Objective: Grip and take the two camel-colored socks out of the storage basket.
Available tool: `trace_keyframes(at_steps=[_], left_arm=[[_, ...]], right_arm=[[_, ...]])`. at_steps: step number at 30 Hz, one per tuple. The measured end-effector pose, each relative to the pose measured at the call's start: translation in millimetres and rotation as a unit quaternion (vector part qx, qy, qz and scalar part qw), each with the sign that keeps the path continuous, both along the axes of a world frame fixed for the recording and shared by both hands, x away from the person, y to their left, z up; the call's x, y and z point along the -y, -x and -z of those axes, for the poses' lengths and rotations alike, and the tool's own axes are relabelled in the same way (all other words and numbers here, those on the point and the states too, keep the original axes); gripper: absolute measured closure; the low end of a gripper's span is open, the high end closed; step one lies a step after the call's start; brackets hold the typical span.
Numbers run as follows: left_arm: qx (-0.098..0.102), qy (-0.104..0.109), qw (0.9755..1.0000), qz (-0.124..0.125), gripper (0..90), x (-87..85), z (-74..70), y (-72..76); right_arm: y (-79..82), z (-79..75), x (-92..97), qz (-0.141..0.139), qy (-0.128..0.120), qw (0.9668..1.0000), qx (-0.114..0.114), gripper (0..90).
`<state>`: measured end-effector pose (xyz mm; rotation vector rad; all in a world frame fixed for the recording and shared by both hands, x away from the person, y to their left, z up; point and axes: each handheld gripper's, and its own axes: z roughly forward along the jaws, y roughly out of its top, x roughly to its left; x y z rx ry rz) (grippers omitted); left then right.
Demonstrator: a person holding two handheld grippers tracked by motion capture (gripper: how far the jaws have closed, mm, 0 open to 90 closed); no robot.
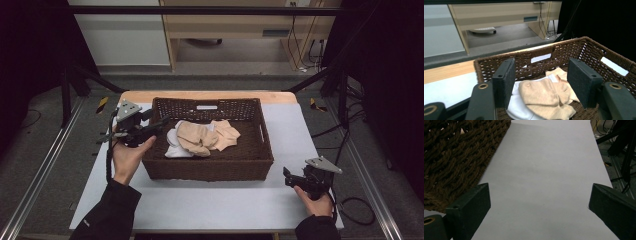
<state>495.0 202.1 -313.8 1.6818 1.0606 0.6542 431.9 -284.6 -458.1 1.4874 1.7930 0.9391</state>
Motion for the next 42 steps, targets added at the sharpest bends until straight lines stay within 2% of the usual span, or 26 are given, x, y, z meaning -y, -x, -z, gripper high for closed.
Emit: trace_keyframes(at_steps=[4,8,12,16,21,26,33,36,42], left_arm=[[-0.009,-0.001,1.0000,0.001,39.8,7.6,3.1,-11.6],[-0.018,-0.011,0.9998,-0.003,40.3,14.1,7.2,-25.7],[-0.021,-0.017,0.9996,-0.007,41.3,18.7,12.1,-37.7],[-0.021,-0.009,0.9997,-0.011,42.6,22.9,19.5,-50.0],[-0.021,-0.028,0.9993,-0.013,43.4,28.0,30.8,-65.6],[-0.022,-0.034,0.9991,-0.013,44.9,31.7,41.5,-79.7],[-0.043,-0.078,0.9960,-0.009,45.1,40.1,61.1,-93.8],[-0.059,-0.097,0.9935,-0.015,45.5,41.0,69.7,-99.6],[-0.085,-0.102,0.9911,-0.009,42.9,43.4,83.4,-108.4]], right_arm=[[-0.4,0.3,0.0,-0.001,0.001,1.0000,0.001,4.4],[0.1,0.0,-0.2,-0.002,0.002,1.0000,0.002,4.6],[-0.4,0.3,-0.1,-0.001,0.001,1.0000,0.002,4.6],[-0.6,0.5,-0.4,-0.002,0.002,1.0000,0.003,4.5],[-1.7,1.3,-0.9,-0.003,0.000,1.0000,0.000,4.5],[-1.9,1.3,-0.9,-0.002,0.003,1.0000,0.001,4.4],[-1.4,1.1,-1.1,-0.003,0.003,1.0000,0.002,3.7],[-2.0,1.7,-1.4,-0.004,0.006,1.0000,0.001,3.9],[-2.3,2.1,-2.1,-0.005,0.009,0.9999,0.001,4.1]])
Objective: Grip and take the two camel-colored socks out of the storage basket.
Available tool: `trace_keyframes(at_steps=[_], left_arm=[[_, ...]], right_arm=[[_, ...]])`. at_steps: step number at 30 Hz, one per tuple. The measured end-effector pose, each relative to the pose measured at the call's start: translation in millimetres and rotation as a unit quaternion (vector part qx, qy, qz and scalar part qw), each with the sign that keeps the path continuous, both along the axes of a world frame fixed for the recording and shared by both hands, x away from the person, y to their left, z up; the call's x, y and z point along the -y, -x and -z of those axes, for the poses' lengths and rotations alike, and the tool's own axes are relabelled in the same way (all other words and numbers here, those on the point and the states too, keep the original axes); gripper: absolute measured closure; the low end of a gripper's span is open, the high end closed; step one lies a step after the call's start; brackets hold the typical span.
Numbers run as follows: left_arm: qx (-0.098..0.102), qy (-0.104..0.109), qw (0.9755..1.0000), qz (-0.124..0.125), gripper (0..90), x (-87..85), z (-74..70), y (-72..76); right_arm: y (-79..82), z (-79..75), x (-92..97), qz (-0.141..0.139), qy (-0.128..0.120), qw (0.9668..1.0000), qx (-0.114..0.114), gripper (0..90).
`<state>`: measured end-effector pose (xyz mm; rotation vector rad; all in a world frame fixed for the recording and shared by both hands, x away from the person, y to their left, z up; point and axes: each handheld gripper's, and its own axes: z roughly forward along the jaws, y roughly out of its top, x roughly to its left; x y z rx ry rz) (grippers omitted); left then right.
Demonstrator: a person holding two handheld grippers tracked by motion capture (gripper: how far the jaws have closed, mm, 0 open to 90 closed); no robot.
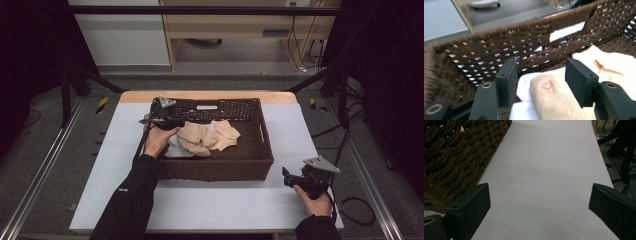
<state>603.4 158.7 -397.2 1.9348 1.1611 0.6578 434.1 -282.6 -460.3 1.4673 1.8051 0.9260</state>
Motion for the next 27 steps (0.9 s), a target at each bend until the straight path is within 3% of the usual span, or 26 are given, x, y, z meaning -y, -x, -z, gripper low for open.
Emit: trace_keyframes(at_steps=[9,16,22,27], left_arm=[[-0.046,-0.031,0.9984,0.004,42.4,2.4,19.7,-4.5],[-0.065,-0.046,0.9968,0.002,45.1,2.6,24.3,-4.8],[-0.082,-0.054,0.9952,0.007,48.0,4.6,29.0,-5.7],[-0.099,-0.047,0.9940,0.005,51.9,4.6,32.3,-7.7]], right_arm=[[0.0,0.4,-0.7,-0.001,0.002,1.0000,0.000,4.2],[-0.6,1.2,-1.8,-0.002,0.003,1.0000,-0.003,4.2],[-0.5,1.3,-2.6,-0.004,0.002,1.0000,-0.004,4.2],[-0.8,1.6,-2.5,-0.004,0.003,1.0000,-0.005,4.2]])
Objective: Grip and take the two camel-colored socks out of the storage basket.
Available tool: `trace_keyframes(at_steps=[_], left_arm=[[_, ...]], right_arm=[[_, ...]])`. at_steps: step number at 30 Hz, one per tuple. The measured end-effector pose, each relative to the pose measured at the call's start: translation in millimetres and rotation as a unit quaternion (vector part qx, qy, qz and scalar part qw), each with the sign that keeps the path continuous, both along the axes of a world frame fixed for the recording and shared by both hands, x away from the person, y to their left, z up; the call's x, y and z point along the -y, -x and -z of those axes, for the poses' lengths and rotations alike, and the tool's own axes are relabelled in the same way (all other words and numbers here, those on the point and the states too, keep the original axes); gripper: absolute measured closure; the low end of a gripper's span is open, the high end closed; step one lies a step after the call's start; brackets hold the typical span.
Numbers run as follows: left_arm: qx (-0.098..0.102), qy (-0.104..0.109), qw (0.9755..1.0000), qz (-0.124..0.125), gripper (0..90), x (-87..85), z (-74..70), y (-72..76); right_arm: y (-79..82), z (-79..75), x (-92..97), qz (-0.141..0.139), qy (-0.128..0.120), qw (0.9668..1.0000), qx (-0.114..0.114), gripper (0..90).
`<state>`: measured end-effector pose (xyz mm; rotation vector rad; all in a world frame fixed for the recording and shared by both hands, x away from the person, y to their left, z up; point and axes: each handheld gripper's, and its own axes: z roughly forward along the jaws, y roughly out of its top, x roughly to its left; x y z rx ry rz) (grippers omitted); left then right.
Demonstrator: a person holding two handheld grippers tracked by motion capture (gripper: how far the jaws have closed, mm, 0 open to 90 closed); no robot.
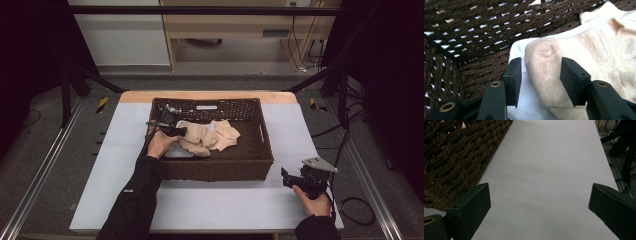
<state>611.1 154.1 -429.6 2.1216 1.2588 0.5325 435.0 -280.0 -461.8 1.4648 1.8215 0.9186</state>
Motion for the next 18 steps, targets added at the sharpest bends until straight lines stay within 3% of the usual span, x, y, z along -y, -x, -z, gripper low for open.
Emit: trace_keyframes(at_steps=[11,14,18], left_arm=[[-0.032,0.002,0.9995,0.002,78.9,-0.9,-3.0,2.4],[-0.029,0.023,0.9993,0.002,84.0,-2.6,-6.5,4.7],[-0.015,0.029,0.9994,0.008,85.6,-3.8,-12.6,8.6]], right_arm=[[0.0,0.8,-0.3,0.000,0.000,1.0000,-0.004,4.2],[0.0,0.6,0.1,0.000,0.000,1.0000,-0.004,4.2],[0.5,0.4,-0.1,-0.001,0.000,1.0000,-0.003,4.2]])
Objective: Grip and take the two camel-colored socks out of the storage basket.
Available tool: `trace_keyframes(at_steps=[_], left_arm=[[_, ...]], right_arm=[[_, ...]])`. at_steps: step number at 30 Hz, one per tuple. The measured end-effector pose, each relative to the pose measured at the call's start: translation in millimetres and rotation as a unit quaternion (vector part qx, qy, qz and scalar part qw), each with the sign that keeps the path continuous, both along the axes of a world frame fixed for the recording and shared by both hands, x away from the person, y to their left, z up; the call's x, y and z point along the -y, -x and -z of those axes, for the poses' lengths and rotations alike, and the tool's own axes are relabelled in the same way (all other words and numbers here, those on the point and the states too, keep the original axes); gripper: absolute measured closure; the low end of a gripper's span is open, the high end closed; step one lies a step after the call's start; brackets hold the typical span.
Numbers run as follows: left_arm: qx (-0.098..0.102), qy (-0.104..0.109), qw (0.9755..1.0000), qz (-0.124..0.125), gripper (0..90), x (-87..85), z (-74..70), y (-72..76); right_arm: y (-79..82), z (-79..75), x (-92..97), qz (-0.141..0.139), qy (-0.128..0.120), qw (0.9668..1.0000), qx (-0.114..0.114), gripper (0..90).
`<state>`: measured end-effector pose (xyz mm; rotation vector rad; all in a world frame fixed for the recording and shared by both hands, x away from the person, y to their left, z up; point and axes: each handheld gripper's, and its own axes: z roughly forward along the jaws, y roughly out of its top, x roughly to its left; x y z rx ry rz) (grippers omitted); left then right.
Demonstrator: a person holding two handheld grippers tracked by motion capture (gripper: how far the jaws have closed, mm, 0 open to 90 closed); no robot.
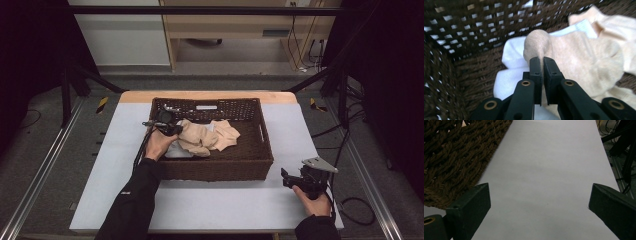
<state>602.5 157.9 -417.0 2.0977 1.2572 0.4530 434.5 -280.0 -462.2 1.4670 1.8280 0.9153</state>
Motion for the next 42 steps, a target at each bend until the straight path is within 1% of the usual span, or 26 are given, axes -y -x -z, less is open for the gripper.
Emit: trace_keyframes(at_steps=[1,3,5,6,8,10,13,14,15,16,17,20,23,25,28,30,35,38,40,41,42], left_arm=[[0.006,0.002,1.0000,0.002,85.6,0.3,-1.5,0.9],[0.028,0.015,0.9994,0.011,85.7,0.3,-7.6,3.7],[0.052,0.033,0.9979,0.019,85.9,1.2,-13.3,7.6],[0.062,0.036,0.9971,0.024,85.9,1.7,-15.6,9.8],[0.077,0.047,0.9954,0.031,85.9,1.5,-18.7,13.4],[0.087,0.057,0.9940,0.033,85.9,-0.2,-22.2,16.1],[0.105,0.073,0.9910,0.039,85.9,-1.8,-28.5,19.8],[0.118,0.083,0.9886,0.045,85.9,-2.4,-33.2,22.7],[0.123,0.087,0.9874,0.047,85.9,-2.7,-35.7,24.4],[0.131,0.094,0.9856,0.049,85.9,-3.4,-39.6,27.3],[0.136,0.098,0.9846,0.050,85.9,-3.8,-41.9,29.1],[0.155,0.113,0.9799,0.054,85.9,-5.2,-51.1,36.6],[0.170,0.131,0.9748,0.061,86.0,-4.5,-59.7,44.4],[0.175,0.143,0.9718,0.067,86.0,-3.7,-65.3,49.0],[0.185,0.151,0.9684,0.072,86.0,-2.5,-73.4,56.5],[0.195,0.155,0.9656,0.075,86.0,-2.0,-80.3,62.7],[0.219,0.182,0.9553,0.081,86.0,-1.2,-99.1,80.2],[0.229,0.189,0.9507,0.088,86.0,0.8,-108.3,91.4],[0.235,0.191,0.9483,0.093,86.0,1.9,-113.6,98.5],[0.238,0.194,0.9468,0.096,86.0,2.3,-116.2,101.9],[0.242,0.197,0.9447,0.100,86.0,2.5,-119.2,106.0]], right_arm=[[0.0,0.0,0.0,0.000,0.000,1.0000,0.000,4.2],[-0.1,0.2,-0.2,0.000,0.000,1.0000,-0.001,4.2],[-0.1,0.3,-0.5,-0.001,0.000,1.0000,-0.003,4.2],[-0.2,0.5,-0.6,-0.001,0.001,1.0000,-0.003,4.2],[-0.6,0.7,-0.5,-0.003,0.001,1.0000,-0.002,4.2],[-0.3,0.5,-0.7,-0.003,0.001,1.0000,-0.002,4.2],[-0.2,0.5,-0.1,0.000,-0.001,1.0000,-0.003,4.2],[-0.4,0.7,0.3,0.000,0.000,1.0000,-0.003,4.2],[-0.5,1.1,0.7,0.000,0.001,1.0000,-0.005,4.2],[-0.5,1.2,0.7,0.000,0.001,1.0000,-0.005,4.2],[-0.6,1.2,0.7,0.000,0.001,1.0000,-0.006,4.2],[-0.4,1.0,0.6,-0.001,0.000,1.0000,-0.005,4.2],[-0.5,1.0,1.1,-0.001,0.000,1.0000,-0.003,4.2],[-0.3,0.8,1.3,0.001,-0.003,1.0000,-0.004,4.2],[0.2,0.3,2.0,0.001,-0.005,1.0000,-0.003,4.2],[0.7,-0.4,2.7,0.003,-0.006,1.0000,0.000,4.1],[0.7,-0.9,3.5,0.005,-0.007,1.0000,0.002,4.1],[1.2,-1.3,3.5,0.006,-0.007,1.0000,0.003,4.1],[1.4,-1.4,3.5,0.007,-0.007,0.9999,0.003,4.1],[1.5,-1.5,3.6,0.007,-0.007,0.9999,0.004,4.1],[1.5,-1.6,3.8,0.008,-0.007,0.9999,0.004,4.0]])
